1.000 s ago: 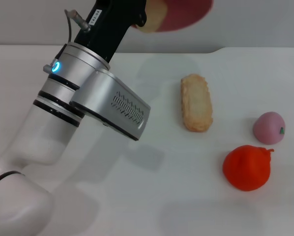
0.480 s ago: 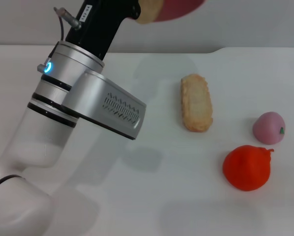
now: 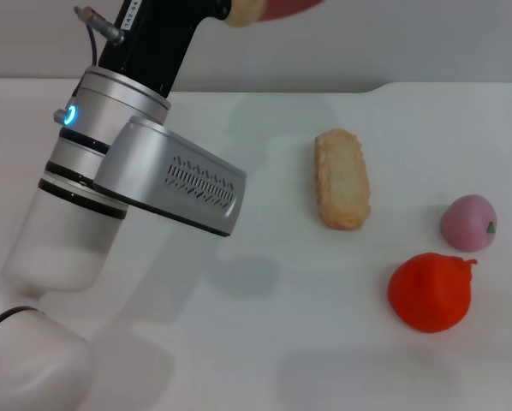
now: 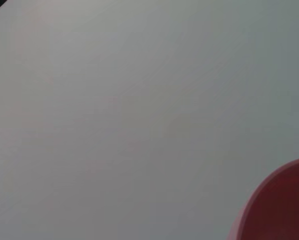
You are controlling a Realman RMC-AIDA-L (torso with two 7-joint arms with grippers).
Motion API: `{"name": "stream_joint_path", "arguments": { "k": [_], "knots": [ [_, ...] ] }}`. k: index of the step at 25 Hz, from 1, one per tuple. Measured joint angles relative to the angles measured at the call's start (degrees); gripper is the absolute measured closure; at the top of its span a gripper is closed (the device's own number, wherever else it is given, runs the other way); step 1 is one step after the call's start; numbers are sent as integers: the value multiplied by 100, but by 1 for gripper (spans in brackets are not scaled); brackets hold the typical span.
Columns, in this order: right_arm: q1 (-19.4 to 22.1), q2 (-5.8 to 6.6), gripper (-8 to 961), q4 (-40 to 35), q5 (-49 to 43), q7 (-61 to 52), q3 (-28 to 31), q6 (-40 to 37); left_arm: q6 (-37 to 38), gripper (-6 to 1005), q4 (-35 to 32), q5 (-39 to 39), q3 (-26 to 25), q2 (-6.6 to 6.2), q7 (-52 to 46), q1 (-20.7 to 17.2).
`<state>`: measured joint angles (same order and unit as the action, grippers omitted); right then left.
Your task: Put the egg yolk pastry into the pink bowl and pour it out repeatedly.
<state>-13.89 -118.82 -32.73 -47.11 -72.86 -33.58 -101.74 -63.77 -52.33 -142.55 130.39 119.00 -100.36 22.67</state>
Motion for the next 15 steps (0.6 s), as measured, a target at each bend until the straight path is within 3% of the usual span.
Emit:
{"name": "stream_joint_path", "arguments": {
  "k": [15],
  "knots": [
    [9,-8,327,9,8,0,0,-22,-142,956,30,5,-5,-11,617,13]
  ]
}}
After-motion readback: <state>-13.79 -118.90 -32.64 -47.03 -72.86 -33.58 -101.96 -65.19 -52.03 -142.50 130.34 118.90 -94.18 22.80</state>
